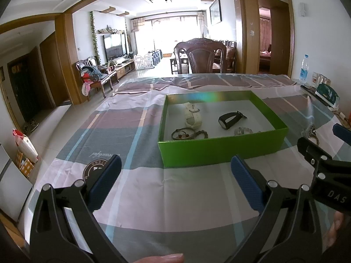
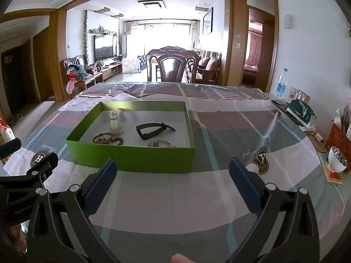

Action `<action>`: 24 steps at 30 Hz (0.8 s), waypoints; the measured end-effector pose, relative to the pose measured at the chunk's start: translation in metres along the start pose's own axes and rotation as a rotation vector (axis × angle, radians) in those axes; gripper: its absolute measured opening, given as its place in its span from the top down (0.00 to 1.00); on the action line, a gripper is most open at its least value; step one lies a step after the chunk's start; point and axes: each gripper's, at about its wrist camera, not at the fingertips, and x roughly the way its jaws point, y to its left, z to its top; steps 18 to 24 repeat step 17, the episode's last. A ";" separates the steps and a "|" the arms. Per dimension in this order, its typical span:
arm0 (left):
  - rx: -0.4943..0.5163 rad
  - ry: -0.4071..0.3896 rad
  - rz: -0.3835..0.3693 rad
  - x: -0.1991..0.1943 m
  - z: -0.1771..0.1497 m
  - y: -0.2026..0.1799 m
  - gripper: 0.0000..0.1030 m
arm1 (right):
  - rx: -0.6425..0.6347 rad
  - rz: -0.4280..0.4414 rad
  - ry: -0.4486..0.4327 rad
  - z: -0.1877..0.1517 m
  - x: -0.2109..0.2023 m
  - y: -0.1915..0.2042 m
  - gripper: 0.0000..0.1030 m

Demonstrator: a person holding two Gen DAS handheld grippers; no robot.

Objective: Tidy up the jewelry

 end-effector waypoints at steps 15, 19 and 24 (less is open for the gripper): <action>-0.010 0.135 -0.032 0.045 -0.011 -0.006 0.04 | 0.010 0.070 0.157 -0.017 0.046 -0.002 0.03; -0.022 0.203 -0.063 0.071 -0.015 -0.009 0.04 | 0.007 0.053 0.230 -0.025 0.072 -0.004 0.03; -0.022 0.203 -0.063 0.071 -0.015 -0.009 0.04 | 0.007 0.053 0.230 -0.025 0.072 -0.004 0.03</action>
